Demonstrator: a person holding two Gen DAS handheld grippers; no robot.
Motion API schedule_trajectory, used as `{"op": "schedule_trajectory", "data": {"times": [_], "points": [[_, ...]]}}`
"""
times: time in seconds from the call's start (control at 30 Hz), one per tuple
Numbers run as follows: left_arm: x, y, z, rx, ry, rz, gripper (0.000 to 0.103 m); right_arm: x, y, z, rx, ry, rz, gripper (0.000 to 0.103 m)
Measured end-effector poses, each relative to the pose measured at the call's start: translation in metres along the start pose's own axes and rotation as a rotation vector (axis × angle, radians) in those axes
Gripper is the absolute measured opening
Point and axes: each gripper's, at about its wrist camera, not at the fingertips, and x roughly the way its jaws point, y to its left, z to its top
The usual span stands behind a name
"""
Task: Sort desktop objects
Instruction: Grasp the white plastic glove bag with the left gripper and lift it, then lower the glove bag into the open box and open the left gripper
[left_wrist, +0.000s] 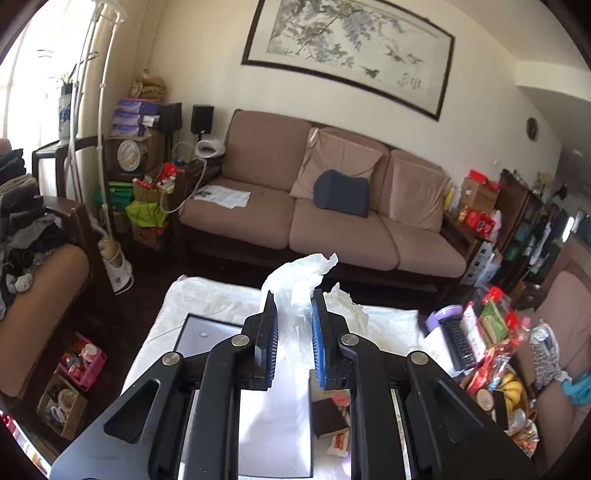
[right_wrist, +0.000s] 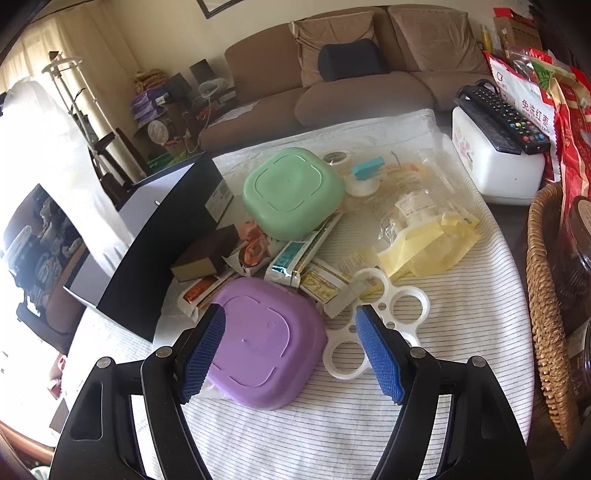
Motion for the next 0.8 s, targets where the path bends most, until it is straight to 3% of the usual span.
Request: {"op": "schedule_trajectory", "data": {"times": [0.17,0.27,0.33,0.6,0.7,0.8], "points": [[0.034,0.043,-0.036,-0.013,0.111,0.134,0.015,-0.002,0.000,0.000,-0.013,-0.007,-0.006,0.076],[0.064,0.064,-0.058,0.023,0.179,0.249,0.015,-0.003,0.002,-0.001,-0.019,-0.009,-0.007,0.076],[0.092,0.065,-0.074,0.060,0.252,0.285,0.015,-0.002,0.004,-0.002,-0.018,-0.006,-0.006,0.076],[0.210,0.002,-0.174,0.346,0.536,0.322,0.015,0.009,0.010,-0.005,-0.044,0.017,-0.022,0.076],[0.246,-0.011,-0.209,0.369,0.638,0.293,0.020,0.013,0.011,-0.005,-0.050,0.031,-0.023,0.076],[0.259,-0.021,-0.229,0.352,0.702,0.243,0.034,0.016,0.011,-0.005,-0.054,0.036,-0.029,0.076]]}}
